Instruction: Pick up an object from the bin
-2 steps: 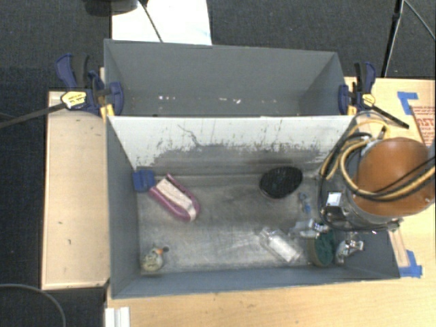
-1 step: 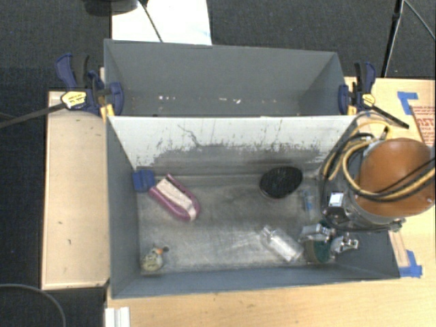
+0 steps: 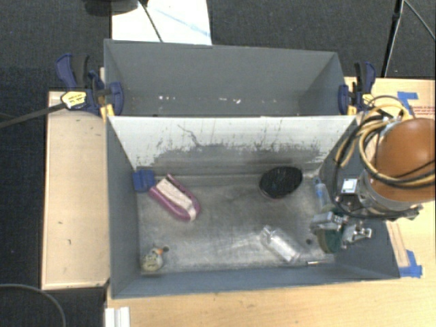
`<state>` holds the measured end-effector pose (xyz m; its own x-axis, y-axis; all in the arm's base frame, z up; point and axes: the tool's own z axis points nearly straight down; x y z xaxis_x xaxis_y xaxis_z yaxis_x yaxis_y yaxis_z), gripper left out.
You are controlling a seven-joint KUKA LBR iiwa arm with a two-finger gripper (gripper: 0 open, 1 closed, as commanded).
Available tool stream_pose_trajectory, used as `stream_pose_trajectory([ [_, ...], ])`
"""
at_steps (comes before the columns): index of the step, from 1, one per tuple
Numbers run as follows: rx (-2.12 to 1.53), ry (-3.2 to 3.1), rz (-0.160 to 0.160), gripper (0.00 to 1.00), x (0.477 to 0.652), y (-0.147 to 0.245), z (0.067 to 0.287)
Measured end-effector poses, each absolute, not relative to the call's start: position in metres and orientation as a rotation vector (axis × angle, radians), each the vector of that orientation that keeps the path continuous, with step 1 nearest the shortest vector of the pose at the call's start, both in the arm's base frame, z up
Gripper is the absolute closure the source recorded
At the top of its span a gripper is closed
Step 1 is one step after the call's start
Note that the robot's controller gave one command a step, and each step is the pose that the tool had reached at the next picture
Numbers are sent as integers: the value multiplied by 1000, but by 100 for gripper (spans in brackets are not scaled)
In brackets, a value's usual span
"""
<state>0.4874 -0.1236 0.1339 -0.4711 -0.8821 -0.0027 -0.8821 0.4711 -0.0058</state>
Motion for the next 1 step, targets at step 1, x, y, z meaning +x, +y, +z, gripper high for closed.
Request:
stream_pose_trajectory([
  [1, -1608, 2693, -5, 100, 489, -123, 175],
])
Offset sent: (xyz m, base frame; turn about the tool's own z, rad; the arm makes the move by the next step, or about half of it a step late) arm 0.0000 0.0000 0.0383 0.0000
